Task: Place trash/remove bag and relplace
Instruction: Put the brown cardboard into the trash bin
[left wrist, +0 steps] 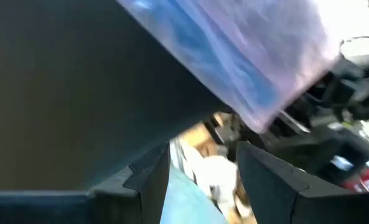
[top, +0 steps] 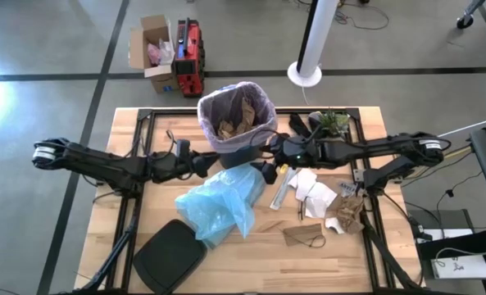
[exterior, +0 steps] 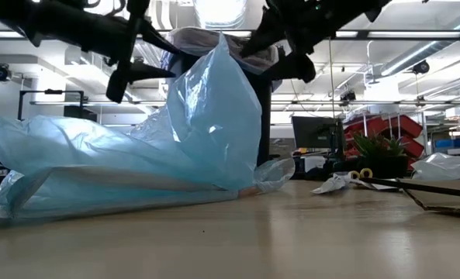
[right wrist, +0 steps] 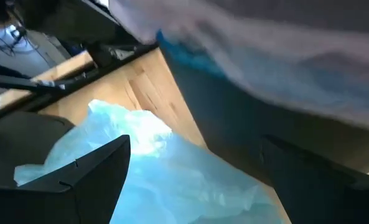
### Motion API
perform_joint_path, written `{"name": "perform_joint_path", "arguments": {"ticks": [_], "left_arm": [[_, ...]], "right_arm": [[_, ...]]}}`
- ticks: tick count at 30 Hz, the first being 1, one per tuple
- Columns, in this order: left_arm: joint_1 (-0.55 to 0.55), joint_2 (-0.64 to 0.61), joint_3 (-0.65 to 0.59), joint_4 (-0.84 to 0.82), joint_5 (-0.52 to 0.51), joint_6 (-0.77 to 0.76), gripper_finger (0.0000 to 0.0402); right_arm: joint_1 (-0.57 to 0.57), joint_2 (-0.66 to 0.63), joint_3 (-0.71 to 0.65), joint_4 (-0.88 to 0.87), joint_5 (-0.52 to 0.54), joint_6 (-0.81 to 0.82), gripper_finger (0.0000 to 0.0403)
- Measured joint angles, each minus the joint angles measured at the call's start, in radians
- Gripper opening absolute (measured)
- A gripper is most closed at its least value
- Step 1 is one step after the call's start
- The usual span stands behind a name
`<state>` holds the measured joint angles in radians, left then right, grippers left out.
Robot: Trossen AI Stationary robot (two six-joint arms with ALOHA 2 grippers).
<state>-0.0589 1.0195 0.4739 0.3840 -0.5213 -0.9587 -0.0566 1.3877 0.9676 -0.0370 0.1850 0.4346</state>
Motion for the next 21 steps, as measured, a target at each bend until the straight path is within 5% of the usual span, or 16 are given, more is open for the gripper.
{"name": "perform_joint_path", "arguments": {"ticks": [9, 16, 21], "left_arm": [[0.045, 0.040, 0.014, 0.008, -0.222, 0.091, 0.0179], [0.099, 0.035, 0.071, -0.039, -0.205, 0.253, 0.0167], [0.069, 0.008, 0.194, -0.420, -0.074, 0.293, 0.0159]], "right_arm": [[-0.007, -0.095, 0.021, -0.192, 0.050, -0.053, 0.0341], [-0.009, -0.152, 0.015, -0.368, 0.086, -0.042, 0.0341], [-0.007, -0.219, -0.037, -0.378, 0.087, -0.024, 0.0341]]}}
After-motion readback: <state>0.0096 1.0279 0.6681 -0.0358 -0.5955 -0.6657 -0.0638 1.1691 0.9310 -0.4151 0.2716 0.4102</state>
